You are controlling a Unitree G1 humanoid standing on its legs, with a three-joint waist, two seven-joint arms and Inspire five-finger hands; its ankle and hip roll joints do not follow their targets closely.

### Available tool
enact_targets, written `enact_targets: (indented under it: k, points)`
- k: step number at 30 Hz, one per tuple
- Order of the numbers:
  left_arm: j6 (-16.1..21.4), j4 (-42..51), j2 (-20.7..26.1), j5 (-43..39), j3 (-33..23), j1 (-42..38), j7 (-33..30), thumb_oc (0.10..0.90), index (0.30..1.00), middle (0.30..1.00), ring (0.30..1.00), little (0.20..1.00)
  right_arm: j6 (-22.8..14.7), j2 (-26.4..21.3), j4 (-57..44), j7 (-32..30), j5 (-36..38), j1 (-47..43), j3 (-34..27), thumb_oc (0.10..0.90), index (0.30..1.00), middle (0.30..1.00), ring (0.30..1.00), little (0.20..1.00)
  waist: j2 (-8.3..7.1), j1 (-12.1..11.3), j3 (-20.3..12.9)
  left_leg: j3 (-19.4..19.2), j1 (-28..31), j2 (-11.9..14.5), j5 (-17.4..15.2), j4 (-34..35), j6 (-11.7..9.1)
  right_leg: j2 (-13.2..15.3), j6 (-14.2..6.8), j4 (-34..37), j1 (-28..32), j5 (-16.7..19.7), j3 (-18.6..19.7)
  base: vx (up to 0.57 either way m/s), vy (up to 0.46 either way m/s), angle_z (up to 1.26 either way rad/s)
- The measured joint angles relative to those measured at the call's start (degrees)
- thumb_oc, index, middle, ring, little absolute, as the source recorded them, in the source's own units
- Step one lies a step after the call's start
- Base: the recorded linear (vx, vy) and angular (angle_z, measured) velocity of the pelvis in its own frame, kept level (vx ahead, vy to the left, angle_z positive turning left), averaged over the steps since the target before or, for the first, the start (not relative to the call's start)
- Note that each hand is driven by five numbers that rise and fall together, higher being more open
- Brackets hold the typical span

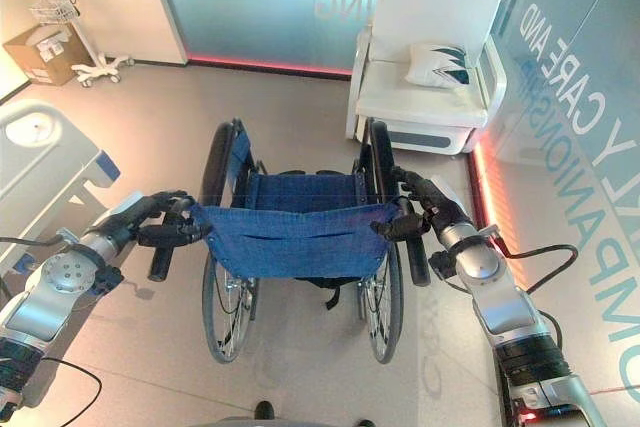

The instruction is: Push the wheelchair next to the bed

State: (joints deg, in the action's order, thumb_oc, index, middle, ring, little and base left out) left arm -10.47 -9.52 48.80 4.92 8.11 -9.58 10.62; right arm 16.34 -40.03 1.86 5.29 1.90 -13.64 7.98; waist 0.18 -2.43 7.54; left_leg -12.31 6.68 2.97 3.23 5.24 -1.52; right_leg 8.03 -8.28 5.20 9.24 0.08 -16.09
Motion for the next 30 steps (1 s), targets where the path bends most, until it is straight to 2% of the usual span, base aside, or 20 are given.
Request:
enact_targets:
  k: [3, 7, 10, 14, 19, 24, 30]
  points:
    - [-0.78, 0.67, 0.00, 0.62, -0.10, 0.20, 0.04, 0.800, 0.900, 0.900, 0.900, 0.900, 1.06, 0.01, -1.08, -0.04, -2.35, 0.05, 0.24, 0.800, 0.900, 0.900, 0.900, 0.900, -0.01, -0.03, 0.00, -0.05, -0.01, -0.01, 0.00, 0.00, 0.00, 0.01, 0.00, 0.00, -0.02, 0.00, 0.04, 0.00, 0.000, 0.00]
    - [-3.59, 5.58, -0.01, 8.03, -1.02, 1.45, 1.68, 0.800, 0.900, 0.900, 0.900, 0.900, 2.36, 0.04, -5.81, -0.43, -9.22, 2.38, 0.18, 0.800, 0.900, 0.900, 0.900, 0.900, -0.01, -0.10, 0.01, -0.11, -0.16, -0.03, -0.01, 0.01, 0.01, 0.02, -0.01, 0.00, -0.20, 0.00, 0.12, 0.00, 0.000, 0.00]
    - [-6.58, 11.14, -0.01, 13.48, -3.19, 4.42, 5.17, 0.800, 0.900, 0.900, 0.900, 0.900, 2.38, 0.05, -10.75, -0.93, -13.56, 6.72, -0.88, 0.800, 0.900, 0.900, 0.900, 0.900, -0.03, 0.01, 0.02, -0.22, -0.58, -0.03, -0.02, 0.00, 0.01, 0.04, -0.01, -0.01, -0.69, 0.00, 0.28, 0.00, 0.000, 0.00]
    - [-9.14, 14.51, -0.01, 17.15, -4.88, 6.04, 9.34, 0.800, 0.900, 0.900, 0.900, 0.900, 2.46, 0.25, -13.11, -1.19, -15.59, 9.01, -1.00, 0.800, 0.900, 0.900, 0.900, 0.900, -0.05, 0.51, 0.03, -0.29, -0.52, -0.02, -0.03, 0.01, 0.02, 0.03, -0.01, -0.01, -0.66, 0.00, 0.30, 0.00, 0.000, -0.01]
    - [-10.50, 16.50, -0.01, 17.85, -6.08, 7.56, 12.12, 0.800, 0.900, 0.900, 0.900, 0.900, 3.43, 0.26, -14.58, 0.38, -17.80, 10.06, -1.01, 0.800, 0.900, 0.900, 0.900, 0.900, -0.09, 0.65, 0.05, -0.38, -0.42, 0.00, -0.03, 0.06, 0.02, 0.03, -0.11, 0.01, -0.64, 0.05, 0.49, 0.00, 0.000, 0.00]
    - [-12.26, 17.42, -0.01, 17.86, -6.33, 7.51, 14.42, 0.800, 0.900, 0.900, 0.900, 0.900, 5.76, 0.42, -14.55, 5.02, -19.55, 9.01, -1.06, 0.800, 0.900, 0.900, 0.900, 0.900, -0.55, 0.64, -0.02, -0.46, -0.33, 0.00, -0.05, 0.38, 0.04, 0.03, -0.26, 0.02, -0.68, 0.14, 1.29, 0.00, 0.000, 0.00]
    - [-13.49, 16.72, 0.01, 17.87, -4.65, 6.04, 14.54, 0.800, 0.900, 0.900, 0.900, 0.900, 9.07, 4.65, -7.82, 7.79, -19.33, 5.22, -0.73, 0.800, 0.900, 0.900, 0.900, 0.900, -2.40, 0.56, -1.46, -0.53, -0.10, -0.01, -0.12, 0.39, -0.06, 0.08, -0.29, 0.24, -0.67, 0.15, 1.41, 0.00, 0.000, 0.00]
